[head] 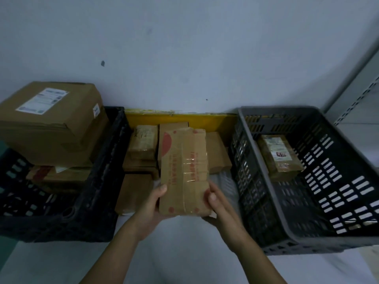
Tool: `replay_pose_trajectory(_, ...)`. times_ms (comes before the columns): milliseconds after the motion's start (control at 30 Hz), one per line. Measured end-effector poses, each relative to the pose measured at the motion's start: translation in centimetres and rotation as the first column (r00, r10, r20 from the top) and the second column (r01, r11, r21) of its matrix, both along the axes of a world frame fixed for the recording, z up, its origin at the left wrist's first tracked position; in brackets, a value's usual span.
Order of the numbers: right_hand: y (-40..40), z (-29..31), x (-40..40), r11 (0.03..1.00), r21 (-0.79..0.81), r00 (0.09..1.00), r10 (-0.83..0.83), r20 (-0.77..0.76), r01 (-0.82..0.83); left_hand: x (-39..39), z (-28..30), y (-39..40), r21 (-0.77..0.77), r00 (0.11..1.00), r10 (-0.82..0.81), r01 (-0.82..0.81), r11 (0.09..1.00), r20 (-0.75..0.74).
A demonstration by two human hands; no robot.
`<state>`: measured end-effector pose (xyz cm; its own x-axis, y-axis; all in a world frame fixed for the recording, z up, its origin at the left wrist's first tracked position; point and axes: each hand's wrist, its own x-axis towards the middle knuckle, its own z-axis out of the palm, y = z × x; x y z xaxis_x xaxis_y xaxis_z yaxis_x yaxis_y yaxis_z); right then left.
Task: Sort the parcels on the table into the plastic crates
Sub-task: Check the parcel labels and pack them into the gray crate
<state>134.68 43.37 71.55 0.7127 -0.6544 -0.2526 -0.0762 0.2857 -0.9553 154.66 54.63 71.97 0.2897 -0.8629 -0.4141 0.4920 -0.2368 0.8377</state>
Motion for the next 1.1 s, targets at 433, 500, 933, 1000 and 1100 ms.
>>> replay_pose_trajectory(433, 0.9, 1.8, 1.2, 0.732, -0.681, 0.911, -0.284, -0.299, 0.005, -1.8, 4.6, -3.2, -0.035, 0.772, 0.081, -0.076, 0.996, 0.631)
replay_pose_trajectory(500, 0.8, 1.8, 0.9, 0.754, -0.656, 0.928, -0.263, -0.262, 0.028, -1.7, 4.3, -3.4, -0.045, 0.773, 0.114, -0.110, 0.993, 0.624)
replay_pose_trajectory(933, -2.3, 1.2, -1.0, 0.953, -0.049, 0.954, -0.299, 0.033, 0.300, -1.5, 4.6, -3.6, 0.006, 0.892, 0.102, -0.117, 0.993, 0.439)
replay_pose_trajectory(1000, -4.2, 2.4, -1.9, 0.935, -0.184, 0.951, -0.310, 0.001, 0.304, -0.5, 5.1, -3.6, 0.008, 0.814, 0.140, -0.175, 0.985, 0.564)
replay_pose_trajectory(1100, -7.3, 4.8, -3.0, 0.878, -0.463, 0.959, -0.225, -0.171, 0.123, 1.3, 7.7, -3.5, -0.066, 0.496, 0.230, -0.325, 0.943, 0.837)
